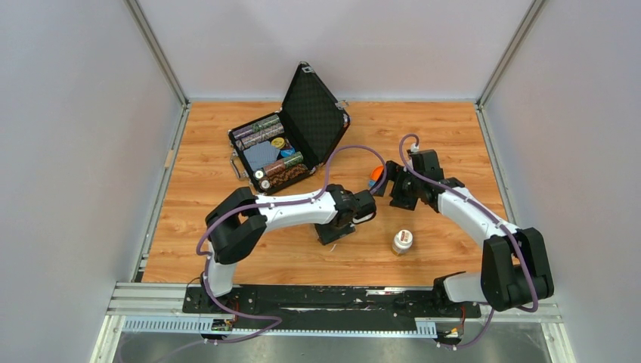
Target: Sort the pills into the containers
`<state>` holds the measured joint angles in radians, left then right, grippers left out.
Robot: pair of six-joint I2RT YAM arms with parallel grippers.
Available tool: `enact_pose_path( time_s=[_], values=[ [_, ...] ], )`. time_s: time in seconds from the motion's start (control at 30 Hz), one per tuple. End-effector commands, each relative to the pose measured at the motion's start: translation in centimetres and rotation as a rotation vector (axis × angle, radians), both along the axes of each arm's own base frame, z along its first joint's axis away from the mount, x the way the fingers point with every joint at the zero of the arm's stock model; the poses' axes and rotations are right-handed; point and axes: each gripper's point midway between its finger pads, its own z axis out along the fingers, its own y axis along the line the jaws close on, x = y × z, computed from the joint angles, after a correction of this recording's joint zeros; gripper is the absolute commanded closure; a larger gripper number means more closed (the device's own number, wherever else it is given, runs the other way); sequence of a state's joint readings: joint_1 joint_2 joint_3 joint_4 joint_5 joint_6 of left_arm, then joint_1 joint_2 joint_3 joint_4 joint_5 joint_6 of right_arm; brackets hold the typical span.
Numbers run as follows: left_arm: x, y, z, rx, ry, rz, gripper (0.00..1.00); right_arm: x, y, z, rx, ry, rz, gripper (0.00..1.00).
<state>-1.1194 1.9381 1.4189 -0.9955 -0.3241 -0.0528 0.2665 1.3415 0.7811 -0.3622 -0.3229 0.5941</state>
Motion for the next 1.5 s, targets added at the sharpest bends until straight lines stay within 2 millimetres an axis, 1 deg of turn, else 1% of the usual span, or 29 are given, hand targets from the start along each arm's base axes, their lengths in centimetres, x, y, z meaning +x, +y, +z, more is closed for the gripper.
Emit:
enact_pose_path(
  time_s=[0.0, 0.17, 0.3, 0.37, 0.47, 0.57, 0.8, 1.17, 1.47],
  values=[
    [-0.1, -0.3, 0.2, 0.019, 0.010, 0.009, 1.00, 0.0, 0.3, 0.4, 0.024, -0.007, -0.006, 0.15],
    [-0.2, -0.1, 0.3, 0.036, 0.021, 0.016, 1.00, -0.1, 0.2, -0.1, 0.025, 0.018, -0.021, 0.20],
    [-0.3, 0.1, 0.3, 0.043, 0.027, 0.022, 1.00, 0.0, 0.1, -0.1, 0.028, 0.026, -0.031, 0.24],
    [-0.2, 0.0, 0.3, 0.040, 0.031, 0.028, 1.00, 0.0, 0.1, 0.0, 0.028, 0.023, -0.036, 0.27],
    [-0.3, 0.2, 0.4, 0.051, 0.039, 0.034, 1.00, 0.1, -0.1, 0.0, 0.027, 0.026, -0.042, 0.34],
    [-0.4, 0.3, 0.4, 0.062, 0.046, 0.035, 1.00, 0.1, 0.0, -0.2, 0.029, 0.035, -0.046, 0.38],
    [-0.5, 0.5, 0.3, 0.065, 0.063, 0.046, 1.00, 0.0, -0.1, -0.5, 0.027, 0.045, -0.052, 0.39],
    [-0.3, 0.0, 1.4, 0.061, 0.080, 0.063, 1.00, -0.1, -0.1, -0.7, 0.026, 0.053, -0.049, 0.39],
    [-0.5, 0.0, 1.2, 0.080, 0.100, 0.065, 1.00, -0.1, -0.2, -0.9, 0.023, 0.056, -0.049, 0.39]
  ],
)
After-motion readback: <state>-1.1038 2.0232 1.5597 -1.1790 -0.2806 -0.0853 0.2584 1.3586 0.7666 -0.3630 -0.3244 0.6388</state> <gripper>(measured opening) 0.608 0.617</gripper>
